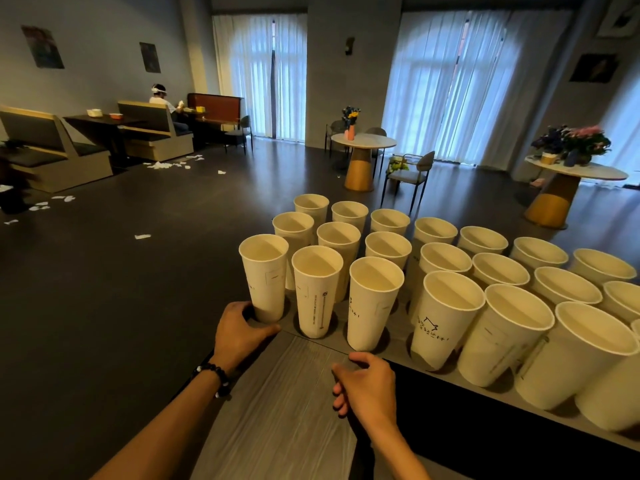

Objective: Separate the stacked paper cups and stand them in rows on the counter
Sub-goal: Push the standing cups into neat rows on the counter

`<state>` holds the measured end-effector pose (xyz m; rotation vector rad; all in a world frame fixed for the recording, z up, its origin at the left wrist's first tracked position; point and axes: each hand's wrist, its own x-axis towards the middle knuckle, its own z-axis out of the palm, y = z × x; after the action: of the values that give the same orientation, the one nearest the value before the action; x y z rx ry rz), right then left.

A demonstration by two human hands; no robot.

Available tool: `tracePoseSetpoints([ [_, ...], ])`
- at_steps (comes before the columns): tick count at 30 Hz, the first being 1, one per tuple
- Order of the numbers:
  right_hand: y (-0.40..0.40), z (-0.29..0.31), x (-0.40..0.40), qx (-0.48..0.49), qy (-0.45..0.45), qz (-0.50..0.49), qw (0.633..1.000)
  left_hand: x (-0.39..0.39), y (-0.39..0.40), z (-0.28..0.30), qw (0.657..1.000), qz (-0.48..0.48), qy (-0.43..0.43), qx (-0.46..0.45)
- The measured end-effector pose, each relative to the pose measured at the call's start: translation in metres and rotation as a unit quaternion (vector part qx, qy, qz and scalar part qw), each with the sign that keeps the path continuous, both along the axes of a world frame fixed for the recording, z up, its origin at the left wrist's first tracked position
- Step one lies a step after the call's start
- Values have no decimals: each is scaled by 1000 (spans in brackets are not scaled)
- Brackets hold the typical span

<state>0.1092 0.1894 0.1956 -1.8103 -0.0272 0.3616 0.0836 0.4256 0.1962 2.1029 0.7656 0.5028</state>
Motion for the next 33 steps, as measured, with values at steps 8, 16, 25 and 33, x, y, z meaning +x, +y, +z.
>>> tracePoseSetpoints([
  [8,-19,5,9,-11,-7,-7,1000,-1,-1,7,999,-12,-5,-30],
  [16,-33,2,25,-74,-64,-64,993,-3,-4,5,1000,-10,-16,-20],
  [25,-26,7,39,-85,-76,-43,993,-5,0,-2,1000,1,8,5],
  [33,-21,-1,50,-115,-104,-37,987,-2,0,-4,1000,17,23,5],
])
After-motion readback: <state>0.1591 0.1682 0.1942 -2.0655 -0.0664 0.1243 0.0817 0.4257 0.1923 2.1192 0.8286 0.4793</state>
